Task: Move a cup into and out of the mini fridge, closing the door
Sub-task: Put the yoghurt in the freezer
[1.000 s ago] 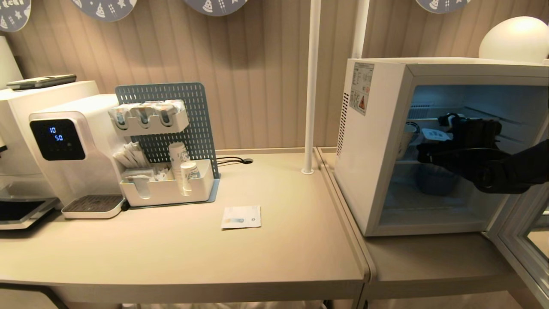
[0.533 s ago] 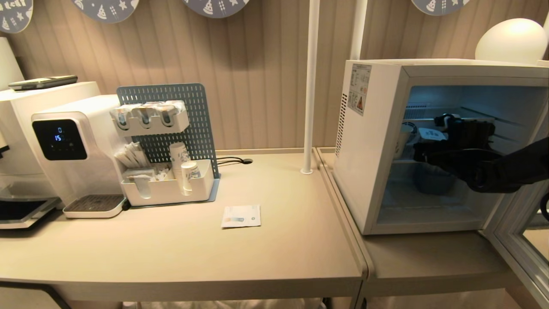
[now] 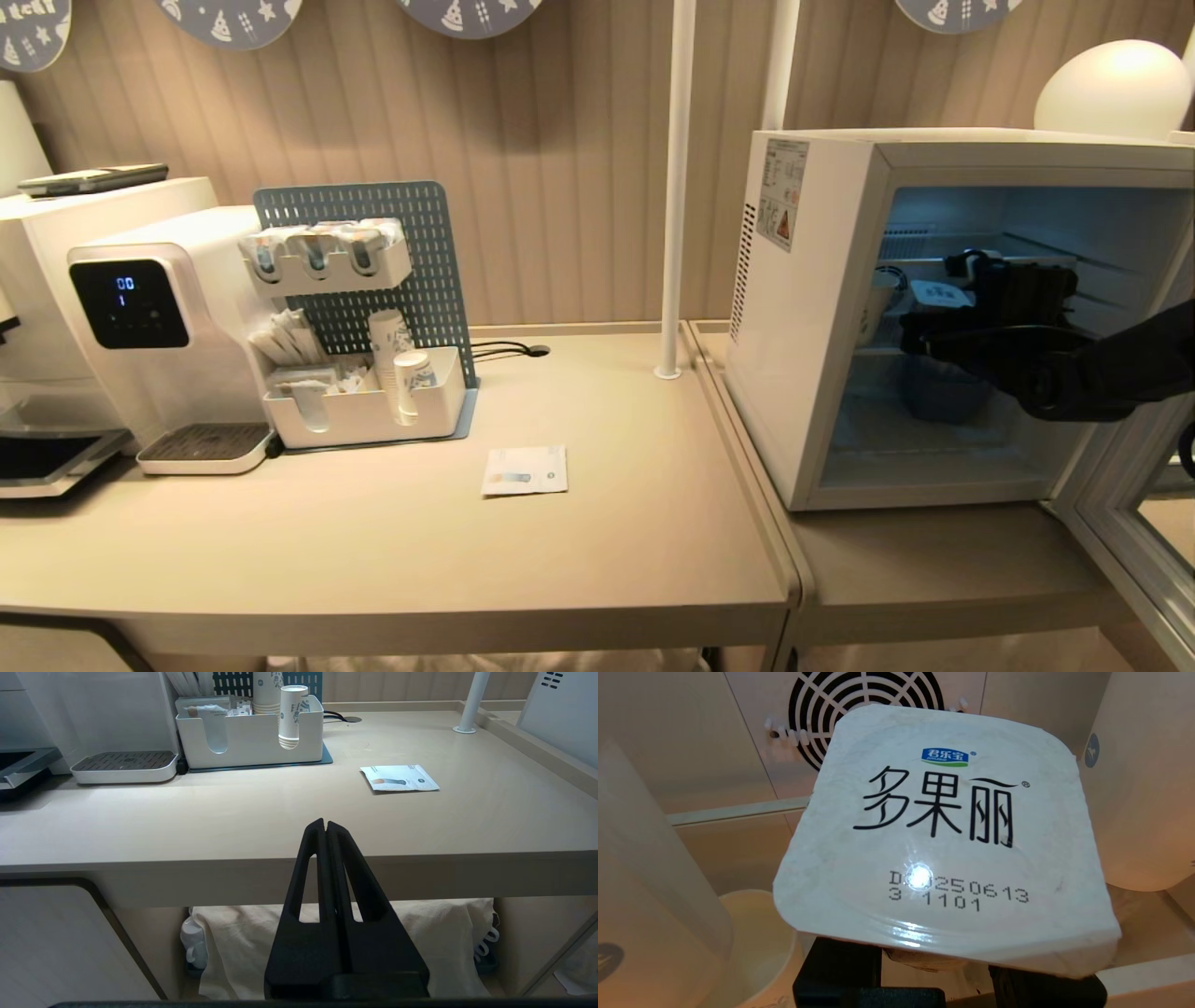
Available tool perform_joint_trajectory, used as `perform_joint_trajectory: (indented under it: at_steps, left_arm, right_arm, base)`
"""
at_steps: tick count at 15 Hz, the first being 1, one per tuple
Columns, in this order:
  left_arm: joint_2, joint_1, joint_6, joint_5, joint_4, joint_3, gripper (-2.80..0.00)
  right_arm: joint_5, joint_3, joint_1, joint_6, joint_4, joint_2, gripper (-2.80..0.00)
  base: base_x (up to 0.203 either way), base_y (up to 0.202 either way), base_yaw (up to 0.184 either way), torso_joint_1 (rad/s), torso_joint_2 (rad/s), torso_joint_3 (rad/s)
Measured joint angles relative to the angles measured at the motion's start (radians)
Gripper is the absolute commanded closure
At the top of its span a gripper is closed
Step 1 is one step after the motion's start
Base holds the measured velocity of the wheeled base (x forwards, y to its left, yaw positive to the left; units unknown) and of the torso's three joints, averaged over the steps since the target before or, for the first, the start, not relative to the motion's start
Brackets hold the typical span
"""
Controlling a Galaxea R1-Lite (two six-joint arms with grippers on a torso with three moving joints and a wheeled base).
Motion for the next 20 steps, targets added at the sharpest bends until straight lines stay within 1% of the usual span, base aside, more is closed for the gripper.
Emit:
perform_joint_trajectory:
  at_steps: [1,2,6,10,17,20]
  left_arm:
    - [0.000,0.000,0.000,0.000,0.000,0.000,0.00]
    - [0.000,0.000,0.000,0.000,0.000,0.000,0.00]
    - [0.000,0.000,0.000,0.000,0.000,0.000,0.00]
    - [0.000,0.000,0.000,0.000,0.000,0.000,0.00]
    - [0.000,0.000,0.000,0.000,0.000,0.000,0.00]
    - [0.000,0.001,0.000,0.000,0.000,0.000,0.00]
  right_arm:
    - [-0.001,0.005,0.000,-0.003,0.000,-0.003,0.00]
    - [-0.003,0.015,0.001,-0.013,-0.004,-0.005,-2.80]
    - [-0.006,0.073,0.013,-0.027,-0.073,-0.021,-2.80]
    - [0.000,0.136,0.016,-0.027,-0.098,-0.061,-2.80]
    - [0.006,0.380,0.015,-0.037,-0.170,-0.231,-2.80]
    - [0.011,0.469,0.000,-0.054,-0.180,-0.315,-2.80]
  base:
    - [0.000,0.000,0.000,0.000,0.00,0.000]
    - [0.000,0.000,0.000,0.000,0.00,0.000]
    - [0.000,0.000,0.000,0.000,0.00,0.000]
    - [0.000,0.000,0.000,0.000,0.00,0.000]
    - [0.000,0.000,0.000,0.000,0.00,0.000]
    - [0.000,0.000,0.000,0.000,0.00,0.000]
